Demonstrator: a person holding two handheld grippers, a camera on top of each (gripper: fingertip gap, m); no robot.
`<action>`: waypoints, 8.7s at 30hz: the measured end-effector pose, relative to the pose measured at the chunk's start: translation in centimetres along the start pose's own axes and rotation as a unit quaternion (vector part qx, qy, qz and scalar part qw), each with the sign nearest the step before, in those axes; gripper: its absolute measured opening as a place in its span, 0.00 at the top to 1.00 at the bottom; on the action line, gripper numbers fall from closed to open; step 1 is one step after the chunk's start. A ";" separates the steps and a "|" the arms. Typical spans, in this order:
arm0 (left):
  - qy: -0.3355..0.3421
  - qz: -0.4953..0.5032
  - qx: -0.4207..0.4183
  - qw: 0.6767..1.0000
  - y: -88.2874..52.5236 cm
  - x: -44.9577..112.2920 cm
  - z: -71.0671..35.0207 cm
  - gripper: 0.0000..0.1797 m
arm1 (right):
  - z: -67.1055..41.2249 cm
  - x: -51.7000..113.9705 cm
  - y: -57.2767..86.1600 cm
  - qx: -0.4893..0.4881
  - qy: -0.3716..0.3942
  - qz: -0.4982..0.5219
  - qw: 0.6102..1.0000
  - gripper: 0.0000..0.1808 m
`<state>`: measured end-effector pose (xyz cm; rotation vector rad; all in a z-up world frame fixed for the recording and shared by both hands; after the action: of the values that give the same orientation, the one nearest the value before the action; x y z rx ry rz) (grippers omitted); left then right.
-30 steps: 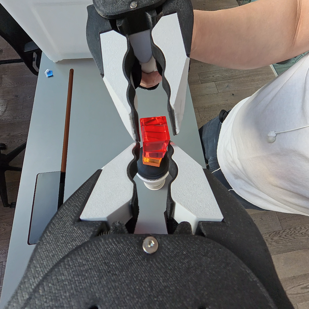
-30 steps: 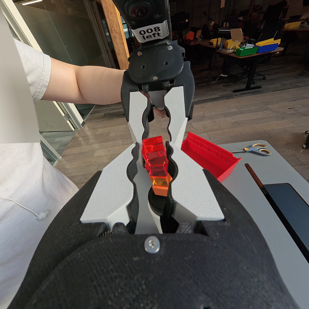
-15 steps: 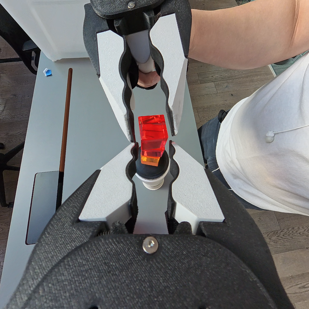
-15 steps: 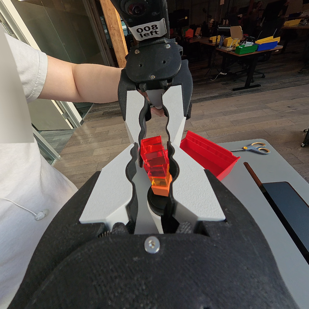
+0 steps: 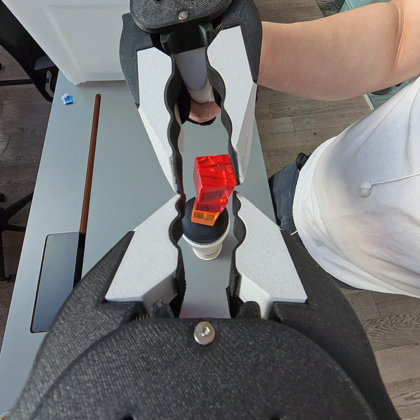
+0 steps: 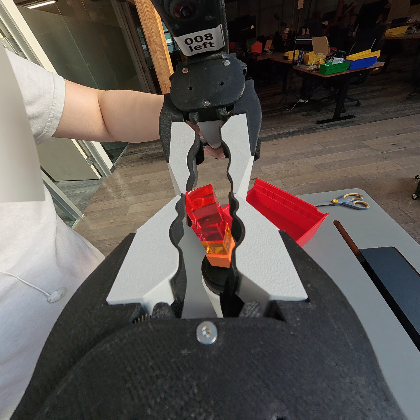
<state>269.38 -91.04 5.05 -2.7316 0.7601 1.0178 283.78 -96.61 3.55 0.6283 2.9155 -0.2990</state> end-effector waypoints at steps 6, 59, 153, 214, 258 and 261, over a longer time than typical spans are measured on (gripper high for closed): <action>-0.007 -0.002 -0.004 1.000 -0.1 0.1 0.2 0.79 | -0.1 -0.1 0.1 0.007 0.004 -0.003 1.000 0.84; -0.002 -0.001 -0.015 1.000 -0.2 0.1 0.6 0.77 | -0.2 0.2 0.1 0.006 0.002 0.000 1.000 0.77; 0.058 -0.110 -0.098 0.987 1.0 -5.6 5.4 0.61 | -1.6 -3.9 -0.5 -0.023 0.081 0.057 0.995 0.63; -0.199 -0.180 -0.257 0.929 -9.1 1.4 43.8 0.82 | -5.8 10.1 -40.1 -0.039 -0.001 0.746 0.665 0.81; 0.416 0.246 -0.327 0.812 33.6 -5.2 4.8 0.95 | -2.3 8.2 -41.2 -0.333 -0.109 0.350 0.869 0.87; 0.420 0.241 -0.324 0.812 33.1 -4.6 4.1 0.95 | -1.9 7.8 -39.8 -0.312 -0.081 0.325 0.889 0.88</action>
<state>247.54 -116.58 6.57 -3.7296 1.5171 -0.0414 259.87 -128.71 10.43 1.2879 2.2440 0.6040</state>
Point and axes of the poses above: each gripper's, where its closed fingertips meet, x out along the fingers, z out of its underside, y = z × x across the jaws, the point moved 10 cm from there along -x, back along the fingers, and after that the axes turned 3 degrees about z, right-handed, at the moved point
